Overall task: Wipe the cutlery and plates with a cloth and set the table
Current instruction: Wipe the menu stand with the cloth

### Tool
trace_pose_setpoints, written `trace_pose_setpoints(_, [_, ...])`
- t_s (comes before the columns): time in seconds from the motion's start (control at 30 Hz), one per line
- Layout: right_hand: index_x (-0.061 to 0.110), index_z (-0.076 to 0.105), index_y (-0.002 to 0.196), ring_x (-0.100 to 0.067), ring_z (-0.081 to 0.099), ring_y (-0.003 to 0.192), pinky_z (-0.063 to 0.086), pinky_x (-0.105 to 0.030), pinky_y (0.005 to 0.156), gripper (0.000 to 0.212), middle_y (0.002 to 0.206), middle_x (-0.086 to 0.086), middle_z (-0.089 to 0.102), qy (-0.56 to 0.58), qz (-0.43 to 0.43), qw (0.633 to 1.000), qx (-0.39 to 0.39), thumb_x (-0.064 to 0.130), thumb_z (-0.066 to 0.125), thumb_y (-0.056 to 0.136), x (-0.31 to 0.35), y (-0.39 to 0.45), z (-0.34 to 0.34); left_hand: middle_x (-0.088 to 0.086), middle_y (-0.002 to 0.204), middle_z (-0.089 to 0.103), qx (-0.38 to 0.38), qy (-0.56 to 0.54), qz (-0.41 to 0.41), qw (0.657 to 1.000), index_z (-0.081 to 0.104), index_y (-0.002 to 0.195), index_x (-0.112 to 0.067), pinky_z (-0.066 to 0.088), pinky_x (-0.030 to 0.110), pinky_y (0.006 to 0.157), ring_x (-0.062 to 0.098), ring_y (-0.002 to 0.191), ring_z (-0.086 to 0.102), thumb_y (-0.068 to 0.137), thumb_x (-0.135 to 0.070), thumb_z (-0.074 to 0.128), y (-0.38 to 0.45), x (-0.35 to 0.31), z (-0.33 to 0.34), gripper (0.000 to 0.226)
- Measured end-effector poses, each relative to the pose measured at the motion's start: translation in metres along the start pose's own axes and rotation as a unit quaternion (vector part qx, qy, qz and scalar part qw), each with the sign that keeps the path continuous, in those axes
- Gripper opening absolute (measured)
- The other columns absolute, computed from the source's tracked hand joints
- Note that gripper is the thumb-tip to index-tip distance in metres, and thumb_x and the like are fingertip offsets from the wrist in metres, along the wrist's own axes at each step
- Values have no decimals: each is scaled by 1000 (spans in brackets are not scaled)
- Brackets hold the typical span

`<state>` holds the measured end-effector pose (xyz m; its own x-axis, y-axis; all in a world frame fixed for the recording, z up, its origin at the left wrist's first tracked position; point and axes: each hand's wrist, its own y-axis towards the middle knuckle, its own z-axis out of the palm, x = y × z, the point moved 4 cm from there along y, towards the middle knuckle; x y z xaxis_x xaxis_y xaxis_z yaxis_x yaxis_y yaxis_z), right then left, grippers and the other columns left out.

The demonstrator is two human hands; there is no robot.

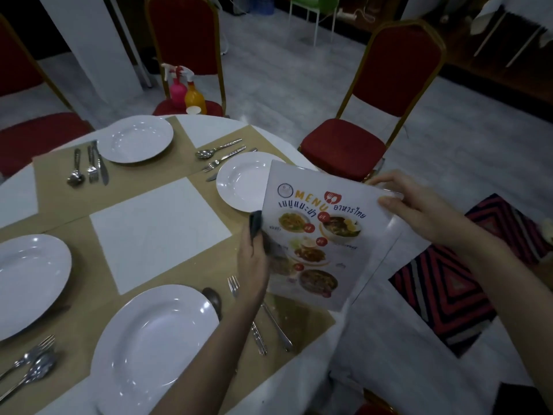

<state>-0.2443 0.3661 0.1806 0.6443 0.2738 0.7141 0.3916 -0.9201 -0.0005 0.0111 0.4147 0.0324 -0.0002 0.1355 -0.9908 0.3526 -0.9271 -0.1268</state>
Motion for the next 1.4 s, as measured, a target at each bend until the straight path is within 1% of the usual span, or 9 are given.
trace_pose_setpoints(0.27, [16,57,114,-23,60,96,46,-43,86,27,104,1,65,-296,-82,952,-6,30,61,91,51,22,57,-9,146,43,11,-22,-151,988,37,130,-62,33,54,111,23,138,36,78,-74,34,-53,29,2,53])
trace_pose_setpoints(0.37, [20,58,102,-12,51,85,36,-35,79,13,90,16,57,-273,-137,952,-22,25,61,91,47,20,47,-11,150,35,23,-75,-155,985,46,128,-55,29,46,115,16,141,29,83,-64,41,-64,14,0,46])
trace_pose_setpoints(0.5, [21,56,96,-3,39,80,26,-30,74,15,83,29,40,-226,-182,957,-15,34,52,89,40,9,39,-37,102,37,111,-60,-142,982,45,107,-48,33,12,93,-22,91,39,104,-26,34,-80,1,3,25])
trace_pose_setpoints(0.67, [19,62,95,-11,49,88,31,-30,80,24,92,11,51,-215,-201,955,-22,39,56,83,42,-6,43,-13,98,60,196,51,-194,960,61,102,-28,44,13,74,-3,89,54,103,-25,37,-69,25,-6,24])
trace_pose_setpoints(0.77, [17,64,95,-10,50,89,29,-22,81,22,93,4,55,-221,-233,947,-28,35,59,83,45,-22,56,4,101,67,284,160,-164,931,67,105,-11,51,31,92,22,101,63,95,-34,49,-54,34,2,31])
trace_pose_setpoints(0.9, [16,56,95,-14,51,83,40,-37,73,23,91,2,57,-200,-236,948,-71,34,64,83,40,-25,54,4,112,60,352,202,-145,902,60,119,-6,47,37,98,22,108,57,98,-17,52,-43,31,11,25])
trace_pose_setpoints(1.07, [9,64,104,-24,53,92,39,-40,89,40,96,-7,59,-275,-160,930,-185,43,66,83,30,-15,60,7,110,72,206,-27,-275,939,68,112,-20,50,42,96,30,105,66,97,-25,52,-48,26,-13,23])
trace_pose_setpoints(1.2, [9,62,112,-23,51,99,34,-36,98,47,100,-6,60,-283,-129,926,-216,47,63,85,31,0,62,-4,113,70,28,-170,-203,964,60,123,-26,52,37,92,14,105,65,100,-30,45,-59,-10,-26,28])
trace_pose_setpoints(1.4, [10,63,105,-25,55,91,33,-30,87,50,95,-6,62,-303,-115,919,-224,54,63,81,33,20,63,-8,141,47,-56,-22,-196,979,38,141,-37,40,37,106,14,126,44,103,-37,35,-84,9,-10,38])
